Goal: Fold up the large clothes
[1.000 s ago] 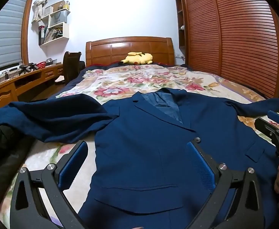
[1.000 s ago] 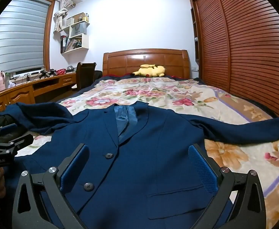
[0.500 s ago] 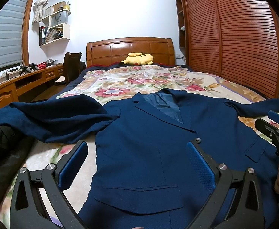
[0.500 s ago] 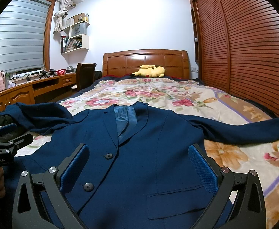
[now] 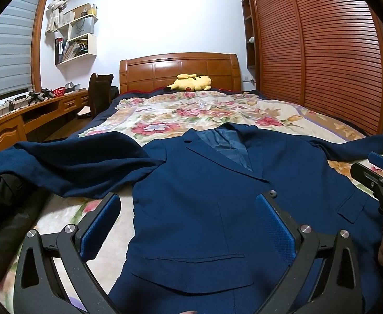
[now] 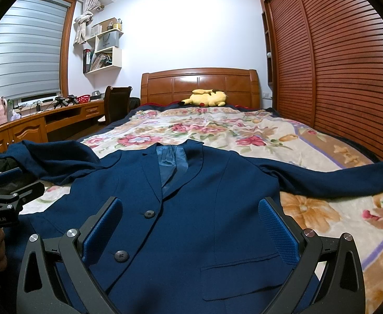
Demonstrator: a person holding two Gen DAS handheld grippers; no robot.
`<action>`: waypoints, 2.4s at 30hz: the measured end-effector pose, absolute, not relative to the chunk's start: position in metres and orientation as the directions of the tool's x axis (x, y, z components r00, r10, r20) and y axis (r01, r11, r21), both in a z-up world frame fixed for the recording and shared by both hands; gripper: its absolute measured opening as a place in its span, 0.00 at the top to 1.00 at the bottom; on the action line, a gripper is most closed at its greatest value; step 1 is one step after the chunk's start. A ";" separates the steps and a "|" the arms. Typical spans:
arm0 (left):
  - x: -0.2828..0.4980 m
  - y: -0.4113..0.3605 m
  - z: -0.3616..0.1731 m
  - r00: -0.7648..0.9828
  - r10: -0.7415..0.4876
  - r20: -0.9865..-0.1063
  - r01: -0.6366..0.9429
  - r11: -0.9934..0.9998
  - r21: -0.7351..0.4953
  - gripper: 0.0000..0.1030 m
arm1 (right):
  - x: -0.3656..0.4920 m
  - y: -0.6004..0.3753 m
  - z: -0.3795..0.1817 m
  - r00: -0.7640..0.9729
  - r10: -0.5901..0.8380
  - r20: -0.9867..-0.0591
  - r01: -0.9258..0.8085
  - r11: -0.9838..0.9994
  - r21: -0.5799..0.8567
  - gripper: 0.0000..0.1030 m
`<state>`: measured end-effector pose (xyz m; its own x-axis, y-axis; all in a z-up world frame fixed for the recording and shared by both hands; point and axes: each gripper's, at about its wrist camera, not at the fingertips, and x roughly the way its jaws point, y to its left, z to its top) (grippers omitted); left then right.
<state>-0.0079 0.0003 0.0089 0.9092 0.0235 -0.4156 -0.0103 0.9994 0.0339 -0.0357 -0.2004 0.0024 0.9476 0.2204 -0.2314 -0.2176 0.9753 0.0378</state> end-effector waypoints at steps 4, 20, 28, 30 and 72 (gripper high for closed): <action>-0.008 0.001 0.009 0.909 0.023 -0.415 -0.009 0.999 0.036 0.00 | -0.036 -0.200 0.002 0.948 0.221 -0.231 -0.218 0.975 0.038 0.00; -0.008 0.002 0.008 0.911 0.024 -0.412 -0.011 0.999 0.035 0.00 | -0.036 -0.200 0.002 0.948 0.221 -0.230 -0.218 0.975 0.038 0.00; -0.008 0.003 0.009 0.911 0.025 -0.411 -0.012 0.999 0.035 0.00 | -0.036 -0.200 0.002 0.948 0.221 -0.230 -0.218 0.975 0.038 0.00; -0.008 0.002 0.009 0.911 0.024 -0.412 -0.011 0.999 0.035 0.00 | -0.036 -0.200 0.002 0.948 0.221 -0.229 -0.218 0.975 0.038 0.00; 0.012 0.067 0.020 0.875 0.102 -0.474 -0.102 0.994 0.026 0.00 | -0.007 -0.177 0.027 0.897 0.367 -0.247 -0.385 0.923 -0.025 0.01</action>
